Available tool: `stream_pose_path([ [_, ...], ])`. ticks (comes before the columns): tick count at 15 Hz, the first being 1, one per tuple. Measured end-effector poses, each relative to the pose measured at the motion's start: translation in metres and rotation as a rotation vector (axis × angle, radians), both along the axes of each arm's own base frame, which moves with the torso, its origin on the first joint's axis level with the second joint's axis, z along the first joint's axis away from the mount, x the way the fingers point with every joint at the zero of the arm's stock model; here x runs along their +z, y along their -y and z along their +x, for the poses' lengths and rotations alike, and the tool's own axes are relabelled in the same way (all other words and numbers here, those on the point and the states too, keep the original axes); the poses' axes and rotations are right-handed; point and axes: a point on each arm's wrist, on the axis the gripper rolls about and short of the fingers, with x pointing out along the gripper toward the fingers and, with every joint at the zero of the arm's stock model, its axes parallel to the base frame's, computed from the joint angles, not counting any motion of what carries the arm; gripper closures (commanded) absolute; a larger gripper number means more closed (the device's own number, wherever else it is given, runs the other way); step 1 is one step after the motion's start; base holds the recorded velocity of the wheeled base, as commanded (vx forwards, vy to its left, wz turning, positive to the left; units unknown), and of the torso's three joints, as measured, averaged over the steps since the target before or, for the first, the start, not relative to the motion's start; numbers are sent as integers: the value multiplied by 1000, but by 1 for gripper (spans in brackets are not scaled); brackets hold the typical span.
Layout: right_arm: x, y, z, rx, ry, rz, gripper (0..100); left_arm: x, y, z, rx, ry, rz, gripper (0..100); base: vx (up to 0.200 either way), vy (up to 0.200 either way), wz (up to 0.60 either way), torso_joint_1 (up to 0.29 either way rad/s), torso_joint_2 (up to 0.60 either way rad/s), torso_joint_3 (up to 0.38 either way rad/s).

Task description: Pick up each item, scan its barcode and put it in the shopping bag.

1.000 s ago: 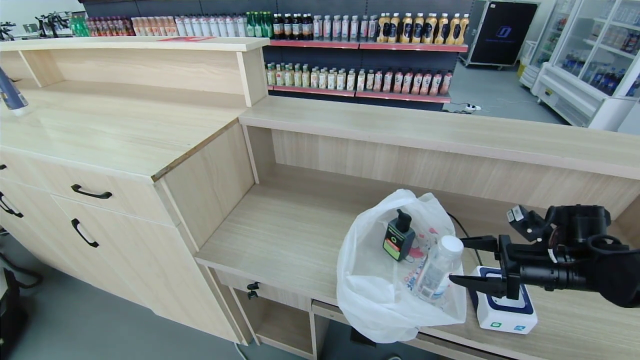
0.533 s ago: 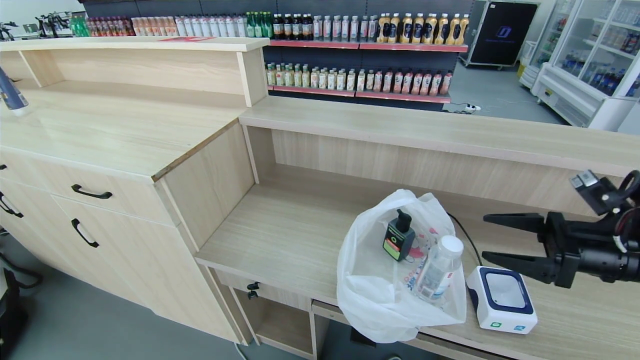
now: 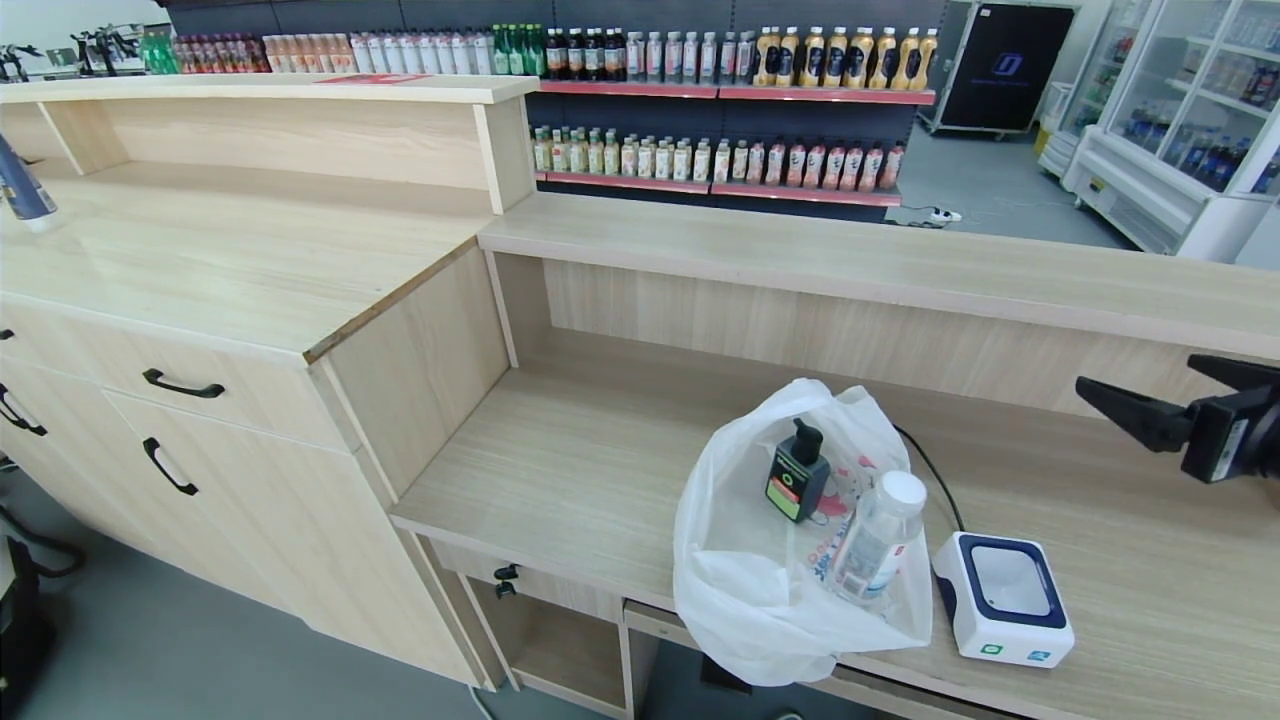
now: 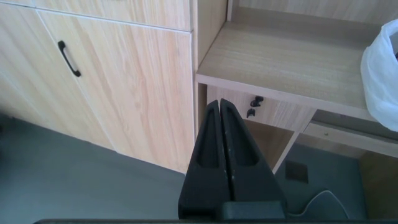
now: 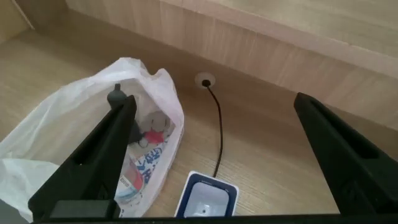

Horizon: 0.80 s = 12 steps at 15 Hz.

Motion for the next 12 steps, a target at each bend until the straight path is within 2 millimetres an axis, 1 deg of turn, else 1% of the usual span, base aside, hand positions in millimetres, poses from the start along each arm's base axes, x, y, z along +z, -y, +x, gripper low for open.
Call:
stream_pose_path([
  [3,6,0,-19,-26,76,-52,0,0,0,0,0,0,0,100,0,0,0,0,0,0],
  [5,11,0,-26,-31,124,-114,0,0,0,0,-1,0,0,100,0,0,-600,2,5,5],
  [8,13,-1,-36,-52,124,-126,0,0,0,0,0,0,0,100,0,0,-600,-2,4,-1],
  [9,14,0,-40,-114,120,-122,0,0,0,0,0,0,0,100,0,0,0,0,0,0],
  [10,15,1,-43,-164,120,-91,0,0,0,0,-1,0,0,100,0,0,0,0,0,0],
  [12,19,-1,-50,-184,140,67,0,0,0,0,0,0,0,100,0,0,0,0,0,0],
])
